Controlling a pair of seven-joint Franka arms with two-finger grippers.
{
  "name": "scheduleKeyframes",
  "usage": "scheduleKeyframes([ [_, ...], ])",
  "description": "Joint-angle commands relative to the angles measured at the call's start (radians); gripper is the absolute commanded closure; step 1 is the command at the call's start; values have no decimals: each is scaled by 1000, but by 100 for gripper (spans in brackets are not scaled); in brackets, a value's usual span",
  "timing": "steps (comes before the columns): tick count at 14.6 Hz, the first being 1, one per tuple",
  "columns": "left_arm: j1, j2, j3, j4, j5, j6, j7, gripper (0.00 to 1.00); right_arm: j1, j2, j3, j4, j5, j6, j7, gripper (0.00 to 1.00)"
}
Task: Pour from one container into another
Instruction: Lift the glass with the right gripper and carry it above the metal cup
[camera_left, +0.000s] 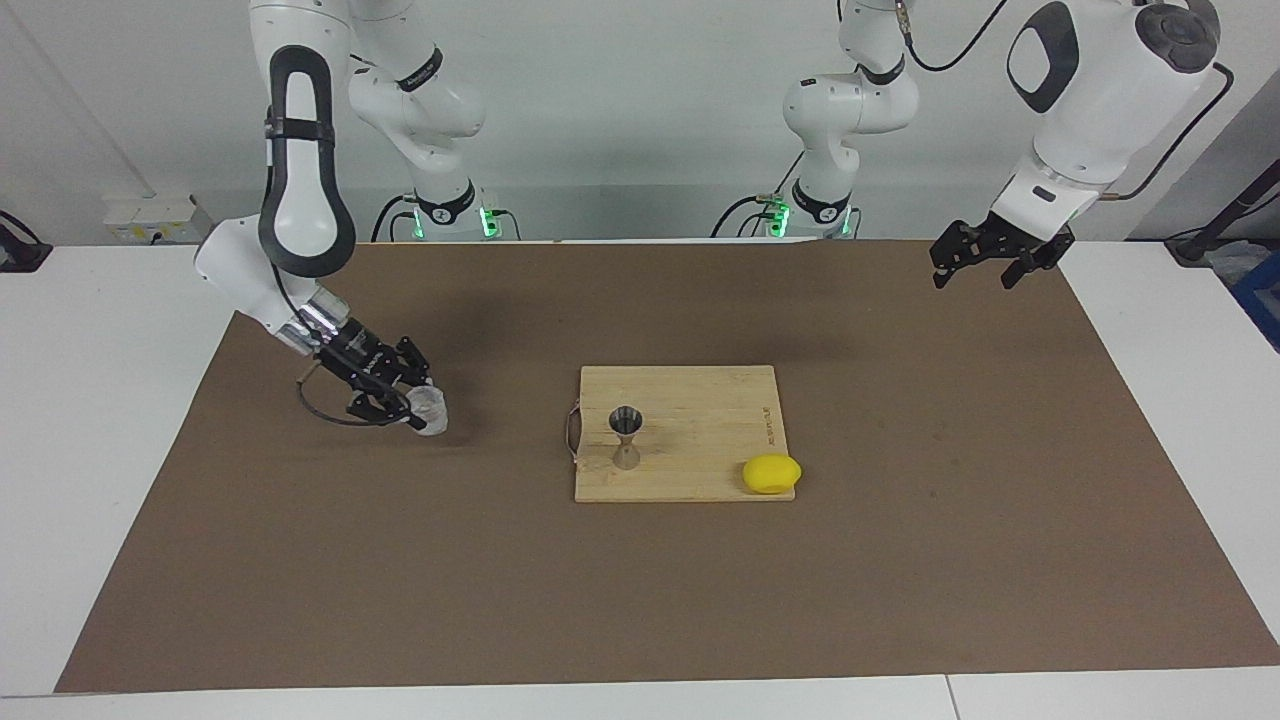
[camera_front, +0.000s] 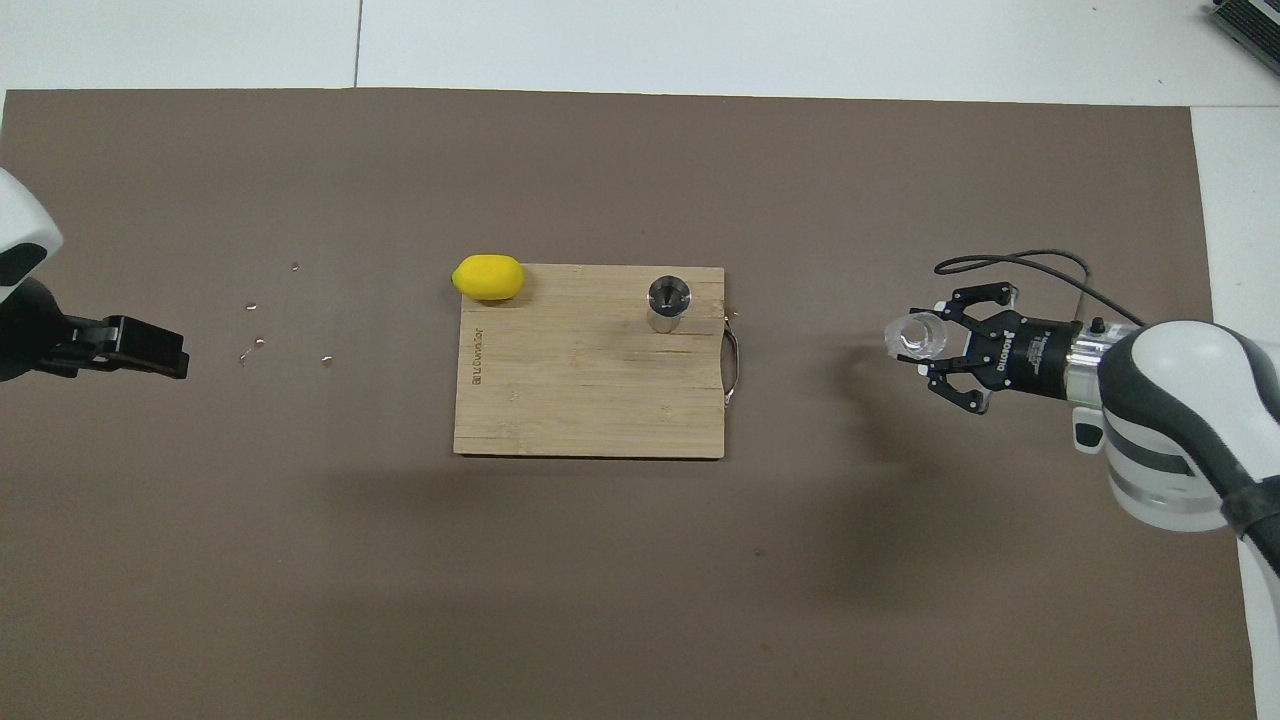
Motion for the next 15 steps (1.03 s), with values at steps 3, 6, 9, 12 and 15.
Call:
scheduleKeyframes([
  [3, 61, -21, -62, 17, 1, -29, 8, 0, 132, 38, 2, 134, -182, 42, 292, 100],
  [6, 52, 4, -80, 129, -2, -125, 7, 0, 180, 77, 2, 226, -315, 42, 493, 100],
  [9, 47, 32, -80, 160, -2, -143, -45, 0, 234, 106, 2, 287, -437, 39, 633, 100],
  [12, 47, 19, -80, 135, -1, -127, -55, 0, 283, 156, 2, 387, -582, 0, 784, 100],
  [15, 47, 19, -80, 137, 1, -129, -42, 0, 340, 231, 2, 528, -703, -57, 918, 100],
])
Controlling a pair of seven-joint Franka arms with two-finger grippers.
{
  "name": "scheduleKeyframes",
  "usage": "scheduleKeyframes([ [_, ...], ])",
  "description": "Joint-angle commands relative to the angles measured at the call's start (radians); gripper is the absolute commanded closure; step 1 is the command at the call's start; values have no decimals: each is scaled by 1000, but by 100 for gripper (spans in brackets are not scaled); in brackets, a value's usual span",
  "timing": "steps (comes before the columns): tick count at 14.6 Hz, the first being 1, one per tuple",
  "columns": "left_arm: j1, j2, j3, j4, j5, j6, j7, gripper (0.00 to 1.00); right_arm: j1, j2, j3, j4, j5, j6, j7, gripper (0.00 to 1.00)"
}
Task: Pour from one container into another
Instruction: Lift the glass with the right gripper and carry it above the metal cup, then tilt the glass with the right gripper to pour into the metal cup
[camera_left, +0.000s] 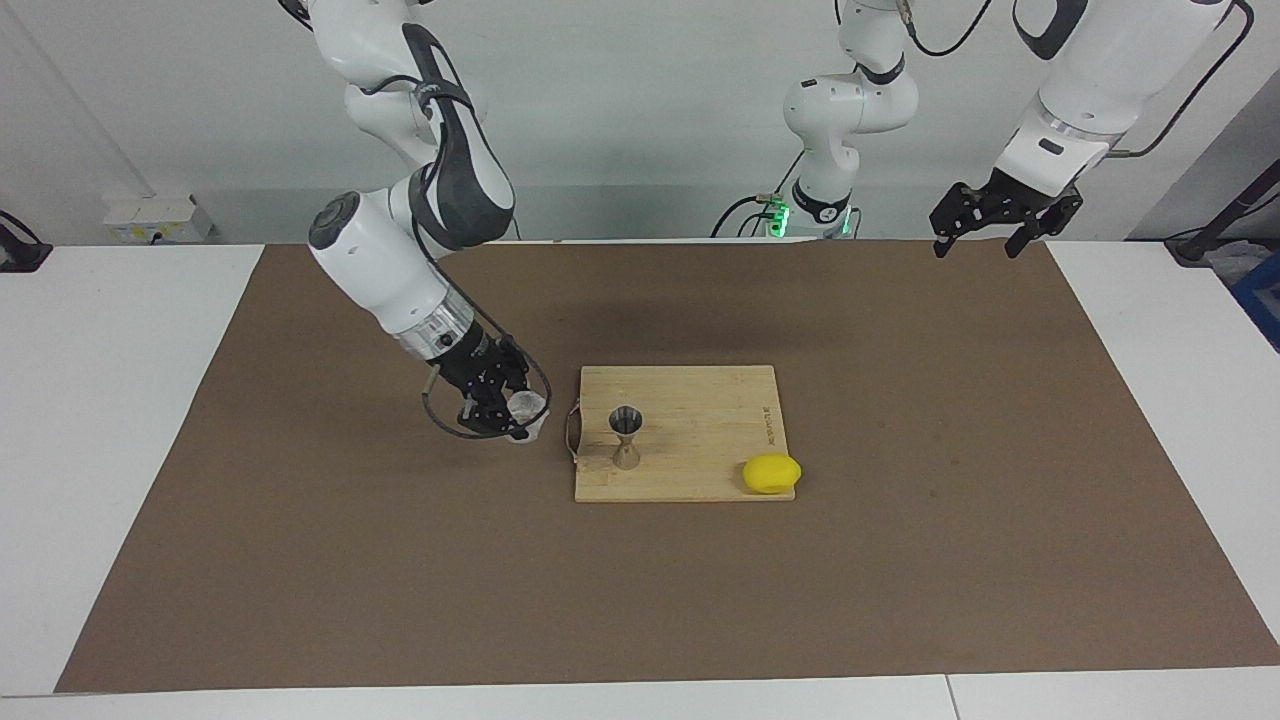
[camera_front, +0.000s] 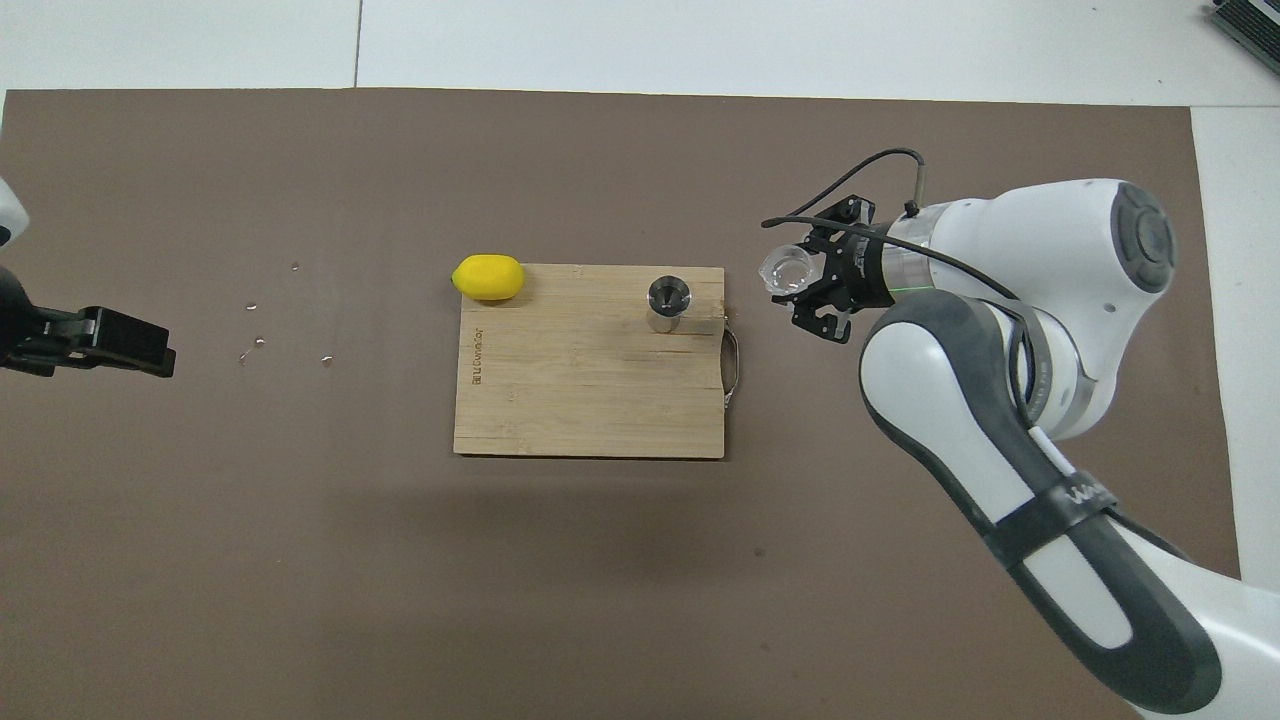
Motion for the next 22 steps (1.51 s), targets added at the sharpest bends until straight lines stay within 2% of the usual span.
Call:
scheduleKeyframes([
  [1, 6, 3, -5, 11, 2, -8, 10, 0, 36, 86, 0, 152, -108, -79, 89, 100],
  [7, 24, -3, 0, -1, 2, -12, 2, 0, 90, 137, 2, 254, -265, -176, 133, 100],
  [13, 32, -2, 1, -1, 2, -8, 2, 0, 154, 157, 0, 274, -386, -245, 136, 100],
  [15, 37, -2, 1, -1, 2, -8, 2, 0, 165, 175, 0, 313, -412, -265, 136, 100],
  [22, 46, -2, 1, -1, 2, -8, 2, 0, 191, 174, -1, 318, -472, -290, 141, 100],
])
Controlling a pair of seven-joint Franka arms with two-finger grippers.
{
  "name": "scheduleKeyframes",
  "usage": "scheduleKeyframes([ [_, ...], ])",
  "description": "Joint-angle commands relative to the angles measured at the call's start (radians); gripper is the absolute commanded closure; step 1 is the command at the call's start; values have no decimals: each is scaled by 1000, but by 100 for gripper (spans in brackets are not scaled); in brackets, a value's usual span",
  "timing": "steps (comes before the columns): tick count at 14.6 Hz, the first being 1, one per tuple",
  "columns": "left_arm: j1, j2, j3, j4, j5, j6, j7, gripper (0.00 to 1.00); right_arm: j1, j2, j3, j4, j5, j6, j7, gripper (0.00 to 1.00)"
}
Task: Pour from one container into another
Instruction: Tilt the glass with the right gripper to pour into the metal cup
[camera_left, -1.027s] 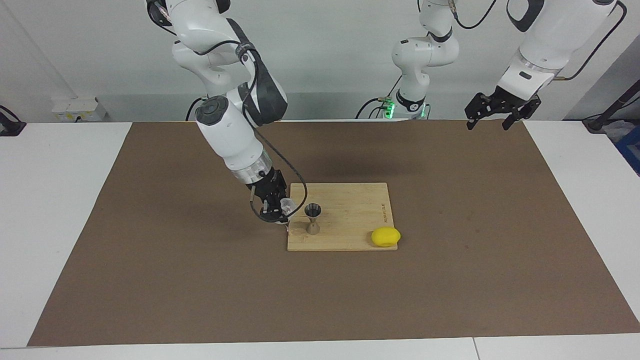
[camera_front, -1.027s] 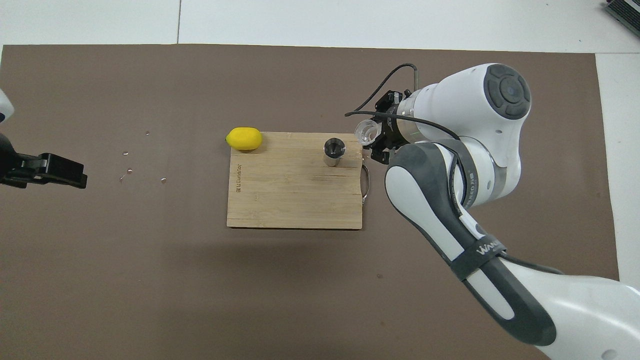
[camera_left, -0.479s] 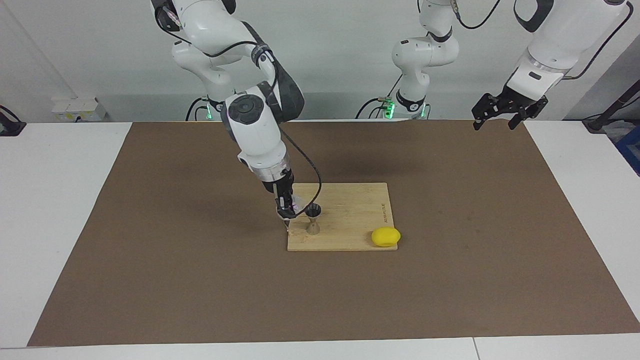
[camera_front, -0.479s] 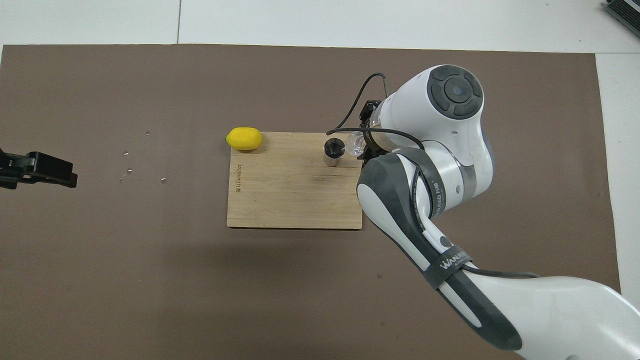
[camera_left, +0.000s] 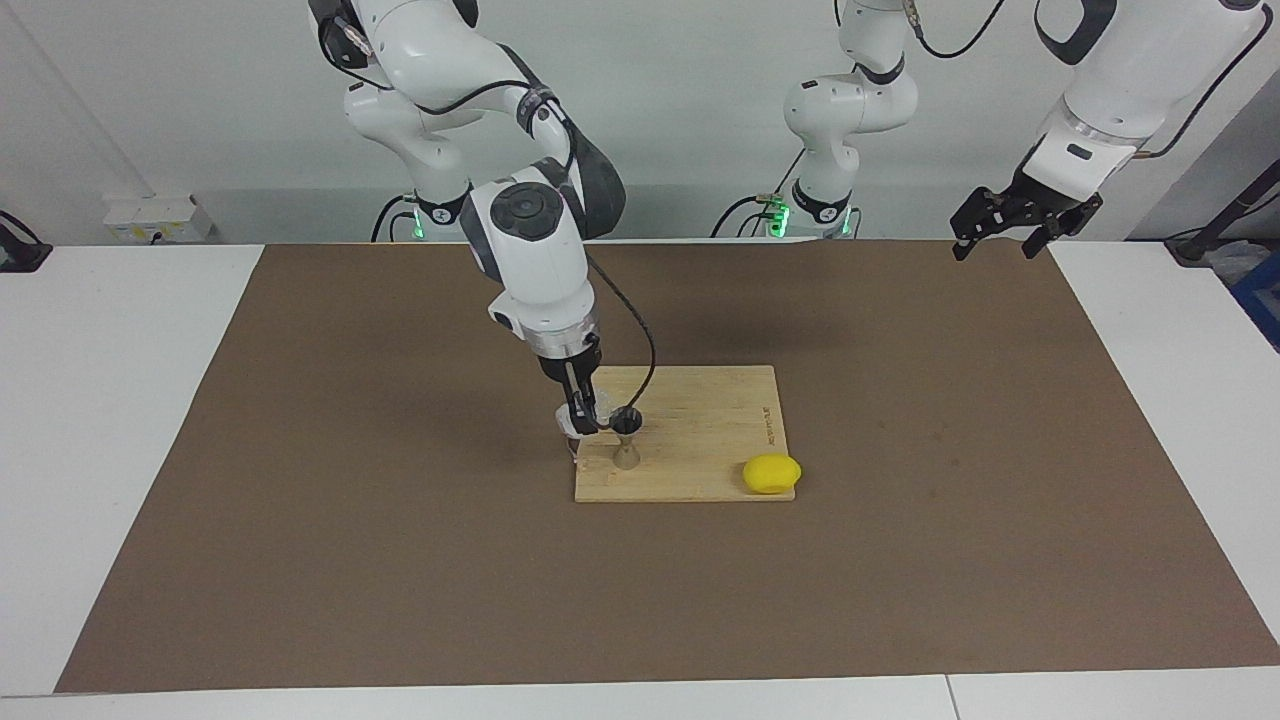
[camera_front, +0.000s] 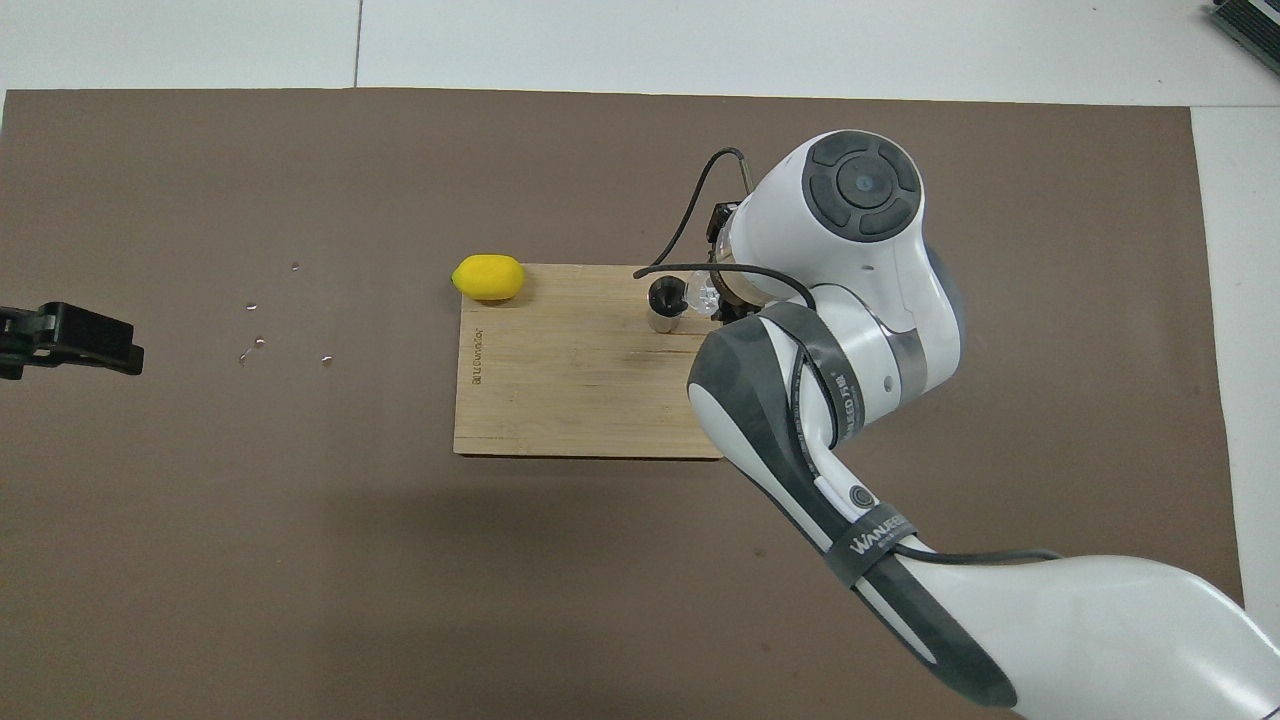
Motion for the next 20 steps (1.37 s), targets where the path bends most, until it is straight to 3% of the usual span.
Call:
scheduleKeyframes([
  [1, 5, -2, -7, -1, 2, -8, 1, 0, 8, 22, 0, 39, -35, -26, 38, 100],
  [20, 5, -2, -7, -1, 2, -10, 1, 0, 68, 28, 3, 64, -254, -1, 53, 100],
])
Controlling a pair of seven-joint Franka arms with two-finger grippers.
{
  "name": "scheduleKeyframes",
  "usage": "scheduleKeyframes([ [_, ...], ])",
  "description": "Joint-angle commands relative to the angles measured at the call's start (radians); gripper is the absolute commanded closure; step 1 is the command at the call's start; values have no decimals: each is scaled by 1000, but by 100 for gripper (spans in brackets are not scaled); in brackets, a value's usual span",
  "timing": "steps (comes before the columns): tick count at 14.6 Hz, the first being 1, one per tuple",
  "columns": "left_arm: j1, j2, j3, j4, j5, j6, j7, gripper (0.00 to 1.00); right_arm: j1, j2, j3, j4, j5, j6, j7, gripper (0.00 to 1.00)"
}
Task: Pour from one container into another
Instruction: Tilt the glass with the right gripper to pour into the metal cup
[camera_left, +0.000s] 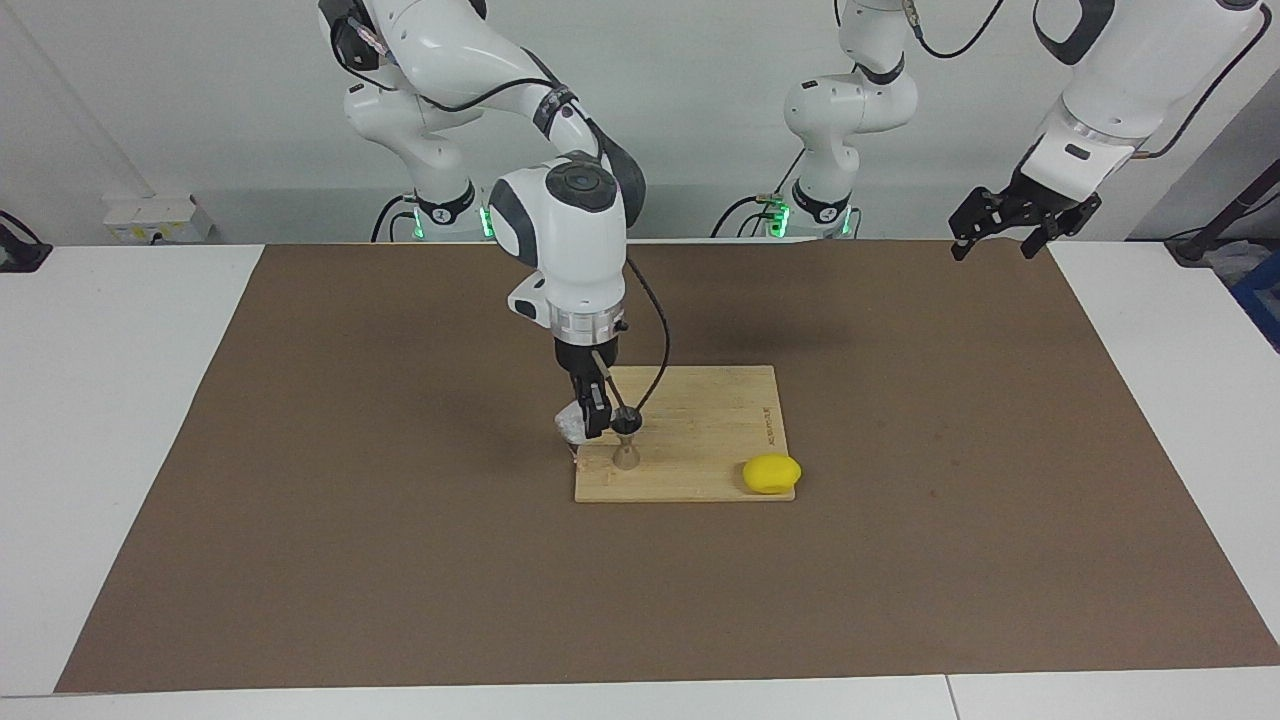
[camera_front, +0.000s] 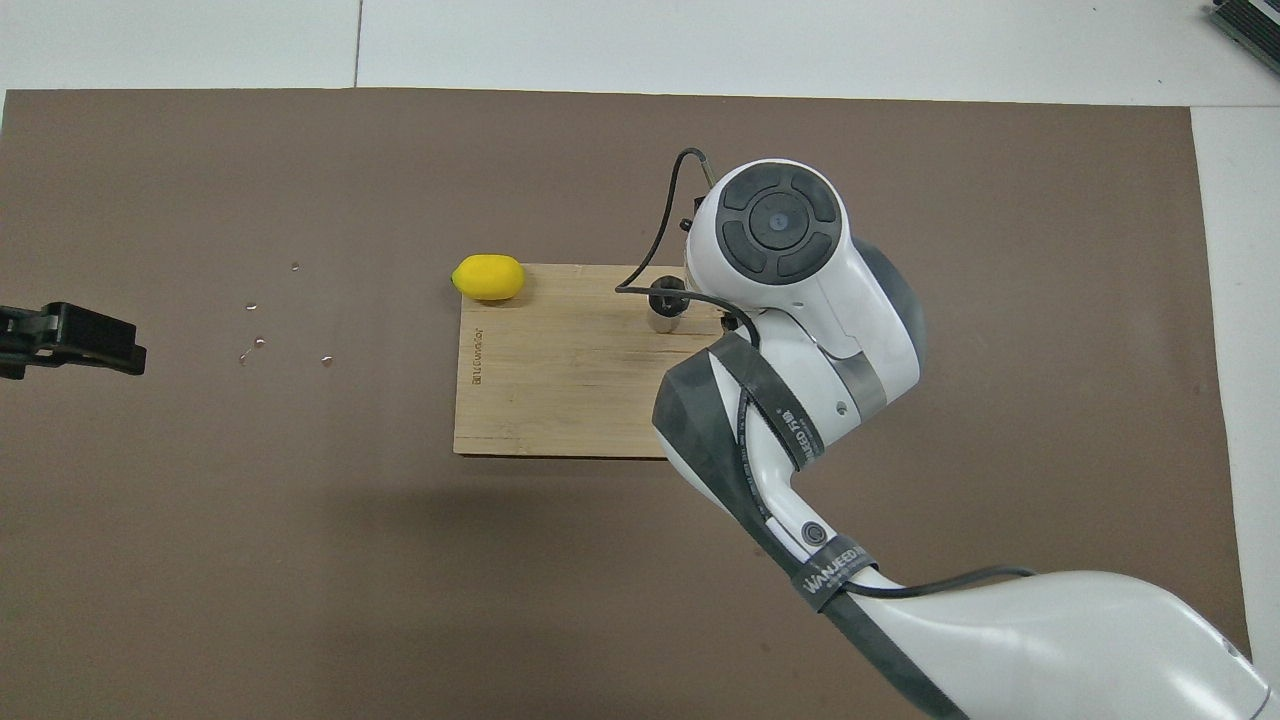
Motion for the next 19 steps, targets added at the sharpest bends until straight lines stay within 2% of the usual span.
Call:
scheduleKeyframes([
  [1, 5, -2, -4, -1, 2, -8, 1, 0, 16, 18, 3, 30, -52, -1, 31, 100],
  [19, 5, -2, -4, -1, 2, -10, -1, 0, 49, 7, 4, 30, -131, -12, 28, 100],
])
